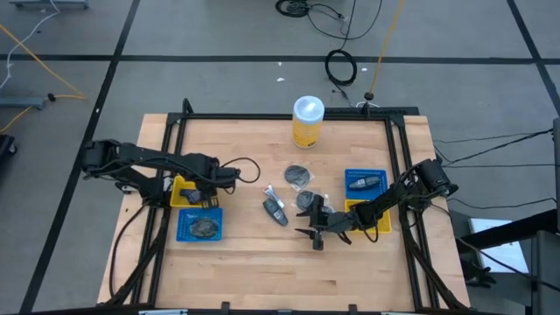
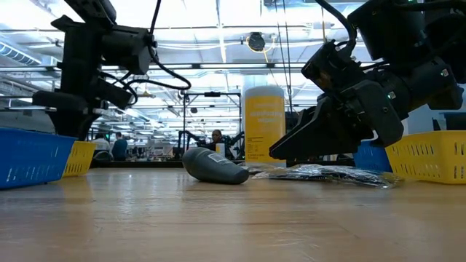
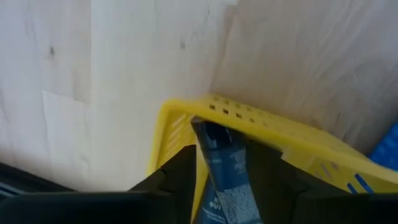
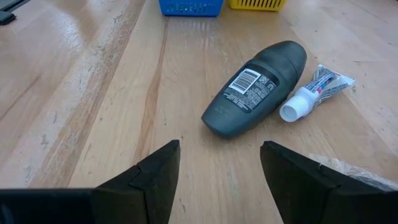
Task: Pick & Place Travel size toiletries
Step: Put the black deodorant into the right blue bin
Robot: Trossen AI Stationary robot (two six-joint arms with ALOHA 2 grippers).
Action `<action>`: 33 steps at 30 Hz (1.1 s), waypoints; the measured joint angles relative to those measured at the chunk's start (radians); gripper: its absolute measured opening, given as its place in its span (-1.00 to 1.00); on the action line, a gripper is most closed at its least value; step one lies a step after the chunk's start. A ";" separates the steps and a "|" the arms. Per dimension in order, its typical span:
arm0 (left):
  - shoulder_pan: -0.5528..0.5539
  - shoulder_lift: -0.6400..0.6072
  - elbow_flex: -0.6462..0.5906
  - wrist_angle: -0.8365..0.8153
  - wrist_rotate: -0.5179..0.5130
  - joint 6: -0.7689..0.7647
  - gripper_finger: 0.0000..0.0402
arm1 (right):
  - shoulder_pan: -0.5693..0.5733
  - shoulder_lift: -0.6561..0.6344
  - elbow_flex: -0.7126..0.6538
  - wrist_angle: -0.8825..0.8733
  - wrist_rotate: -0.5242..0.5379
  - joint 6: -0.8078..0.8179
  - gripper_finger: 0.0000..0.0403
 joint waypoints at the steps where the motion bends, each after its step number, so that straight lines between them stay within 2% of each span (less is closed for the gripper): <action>1: 0.000 0.000 0.000 0.005 -0.001 -0.003 -0.38 | 0.000 0.000 0.000 0.000 0.000 0.000 0.07; 8: 0.000 0.000 0.000 0.176 0.029 0.008 -0.54 | 0.000 0.000 0.000 0.000 0.000 0.000 0.07; 18: 0.000 -0.001 0.000 0.099 0.059 0.010 -0.55 | 0.001 -0.005 0.000 -0.005 0.000 0.000 0.07; 24: -0.031 -0.085 0.000 0.114 0.101 -0.013 -0.55 | 0.024 -0.122 0.000 -0.096 0.000 0.022 0.07; 28: -0.082 -0.175 0.000 0.233 0.079 -0.046 -0.55 | 0.047 -0.202 0.000 -0.146 0.021 0.030 0.07; 33: -0.170 -0.234 -0.016 0.558 -0.002 -0.024 -0.55 | 0.083 -0.222 0.008 -0.149 0.105 0.021 0.07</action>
